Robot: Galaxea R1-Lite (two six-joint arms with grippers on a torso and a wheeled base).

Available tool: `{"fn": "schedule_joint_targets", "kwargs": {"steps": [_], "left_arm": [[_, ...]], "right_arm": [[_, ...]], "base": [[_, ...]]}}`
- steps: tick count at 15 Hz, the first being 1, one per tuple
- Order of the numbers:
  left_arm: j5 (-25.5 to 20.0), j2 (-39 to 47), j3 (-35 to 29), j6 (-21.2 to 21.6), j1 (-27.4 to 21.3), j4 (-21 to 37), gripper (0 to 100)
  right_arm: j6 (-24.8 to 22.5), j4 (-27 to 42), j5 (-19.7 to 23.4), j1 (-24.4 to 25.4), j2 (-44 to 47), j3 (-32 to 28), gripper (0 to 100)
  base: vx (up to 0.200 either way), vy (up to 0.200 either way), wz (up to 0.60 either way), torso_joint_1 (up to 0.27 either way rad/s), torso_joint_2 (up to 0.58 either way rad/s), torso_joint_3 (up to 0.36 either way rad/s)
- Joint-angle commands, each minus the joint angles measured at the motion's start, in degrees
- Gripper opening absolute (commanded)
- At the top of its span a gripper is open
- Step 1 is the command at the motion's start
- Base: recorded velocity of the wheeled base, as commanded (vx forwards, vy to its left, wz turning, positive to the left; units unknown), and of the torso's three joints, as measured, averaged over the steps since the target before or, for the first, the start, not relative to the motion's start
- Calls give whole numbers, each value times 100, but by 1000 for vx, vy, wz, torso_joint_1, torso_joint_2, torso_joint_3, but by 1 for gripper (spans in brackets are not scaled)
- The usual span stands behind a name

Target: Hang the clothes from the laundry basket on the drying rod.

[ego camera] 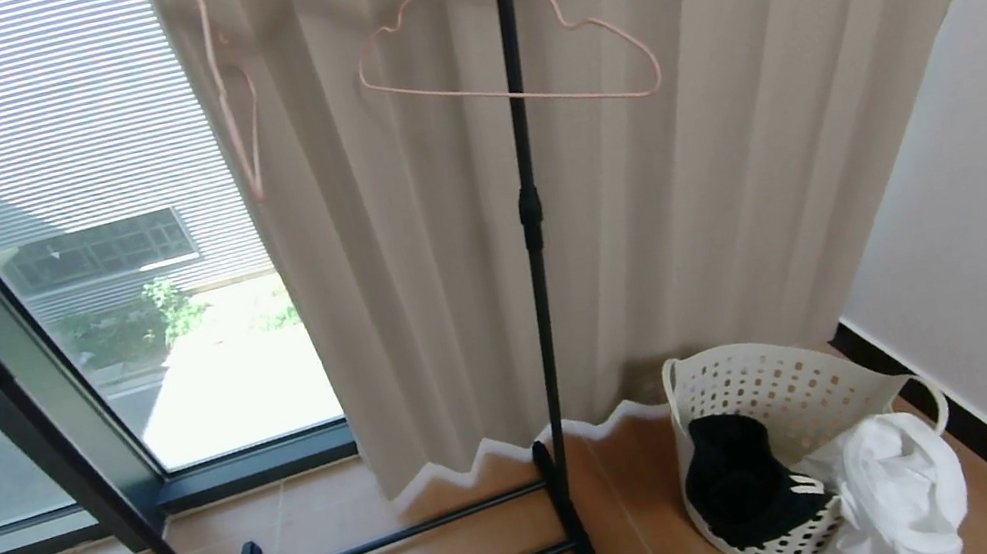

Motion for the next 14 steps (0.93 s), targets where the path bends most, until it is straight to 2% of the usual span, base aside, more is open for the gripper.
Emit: {"fn": "schedule_joint_targets", "kwargs": {"steps": [1, 4, 7, 9, 13, 14], "left_arm": [[2, 7, 0, -4, 4, 0, 100], [2, 7, 0, -4, 4, 0, 100], [2, 7, 0, -4, 4, 0, 100], [2, 7, 0, -4, 4, 0, 100], [2, 7, 0, -4, 4, 0, 100], [2, 7, 0, -4, 4, 0, 100]], "right_arm": [[-1, 4, 1, 0, -2, 1, 100], [-1, 4, 1, 0, 6, 1, 100], [-1, 4, 1, 0, -2, 1, 100], [-1, 4, 1, 0, -2, 1, 100], [-1, 4, 1, 0, 6, 1, 100], [-1, 4, 1, 0, -2, 1, 100]], "base": [[0, -200, 0, 2, 7, -2], [0, -200, -600, -2, 2, 2], [0, 0, 0, 0, 0, 0], [0, 0, -600, 0, 2, 0], [0, 0, 0, 0, 0, 0], [200, 0, 0, 7, -2, 2]]}}
